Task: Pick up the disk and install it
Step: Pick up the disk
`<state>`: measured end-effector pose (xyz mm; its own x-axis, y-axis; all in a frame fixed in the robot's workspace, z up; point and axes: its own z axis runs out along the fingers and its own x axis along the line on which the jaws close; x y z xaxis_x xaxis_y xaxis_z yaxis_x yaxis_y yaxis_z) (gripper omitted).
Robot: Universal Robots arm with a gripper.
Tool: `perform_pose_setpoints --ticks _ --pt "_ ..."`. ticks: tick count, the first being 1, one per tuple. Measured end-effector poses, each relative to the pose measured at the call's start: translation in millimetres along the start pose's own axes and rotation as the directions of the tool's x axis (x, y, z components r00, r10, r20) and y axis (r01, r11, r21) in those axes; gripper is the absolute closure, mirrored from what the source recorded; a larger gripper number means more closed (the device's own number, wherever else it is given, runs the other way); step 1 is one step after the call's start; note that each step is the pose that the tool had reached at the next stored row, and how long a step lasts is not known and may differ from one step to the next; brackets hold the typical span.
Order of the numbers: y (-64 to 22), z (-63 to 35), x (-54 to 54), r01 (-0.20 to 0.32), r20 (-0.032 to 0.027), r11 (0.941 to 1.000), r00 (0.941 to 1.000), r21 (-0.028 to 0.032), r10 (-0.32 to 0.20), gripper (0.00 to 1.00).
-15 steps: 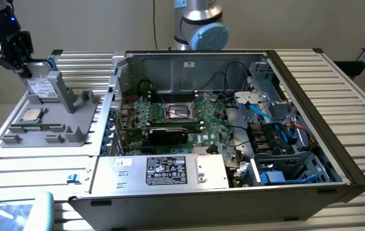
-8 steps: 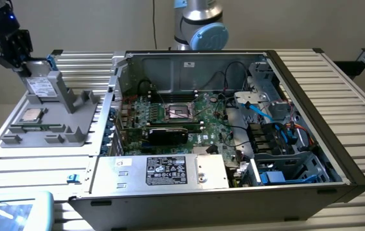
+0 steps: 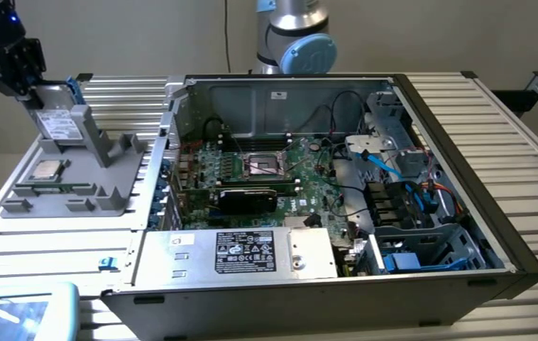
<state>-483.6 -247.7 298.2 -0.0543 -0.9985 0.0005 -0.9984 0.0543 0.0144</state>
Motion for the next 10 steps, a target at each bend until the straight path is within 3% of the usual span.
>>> perform_pose_setpoints --ticks 10 --pt "0.4 -27.0 0.0 0.0 0.0003 1.0 1.0 0.0064 0.0 0.63"
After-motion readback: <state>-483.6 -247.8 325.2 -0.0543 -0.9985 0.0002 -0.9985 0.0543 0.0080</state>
